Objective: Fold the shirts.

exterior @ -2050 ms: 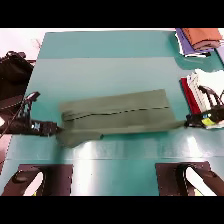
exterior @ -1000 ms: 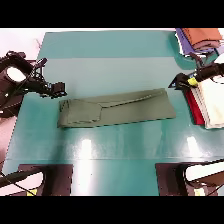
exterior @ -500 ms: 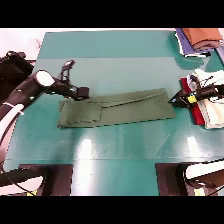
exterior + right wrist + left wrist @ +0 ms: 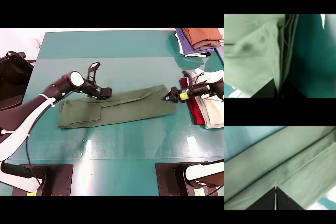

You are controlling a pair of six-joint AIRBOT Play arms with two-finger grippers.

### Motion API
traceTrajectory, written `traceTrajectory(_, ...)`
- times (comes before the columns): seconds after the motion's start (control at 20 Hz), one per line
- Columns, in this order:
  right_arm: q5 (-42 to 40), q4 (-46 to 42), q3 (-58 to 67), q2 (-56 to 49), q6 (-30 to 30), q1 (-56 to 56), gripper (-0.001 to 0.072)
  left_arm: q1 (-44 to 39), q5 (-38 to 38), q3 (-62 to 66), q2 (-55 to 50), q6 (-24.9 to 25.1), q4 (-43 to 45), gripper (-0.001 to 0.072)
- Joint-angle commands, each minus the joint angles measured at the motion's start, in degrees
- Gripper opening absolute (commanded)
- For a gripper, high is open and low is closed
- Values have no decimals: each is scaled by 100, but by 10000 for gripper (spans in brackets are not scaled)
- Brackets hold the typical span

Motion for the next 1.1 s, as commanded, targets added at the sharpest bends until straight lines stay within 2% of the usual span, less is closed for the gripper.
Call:
traceTrajectory(0.0, 516, 81, 664, 610, 201, 184, 17, -295, 271, 372, -540, -72, -107, 26)
traceTrajectory(0.2, 588, 79, 1574, 1128, 713, 960, 16, -437, 369, 778, -1036, -46, -382, 26)
traceTrajectory(0.4, 573, 76, 2374, 1163, 1049, 1823, 17, -461, 358, 1003, -1300, -50, -450, 26)
traceTrajectory(0.7, 90, 83, 2887, 1163, 1403, 2811, 17, -404, 260, 1005, -1263, -48, -350, 26)
traceTrajectory(0.85, -184, 81, 2859, 1161, 1488, 3252, 17, 20, -140, 1023, -887, -50, -122, 25)
traceTrajectory(1.05, -1060, 651, 2863, 920, 1469, 4179, 17, 1113, -671, 1023, 319, -50, 938, 26)
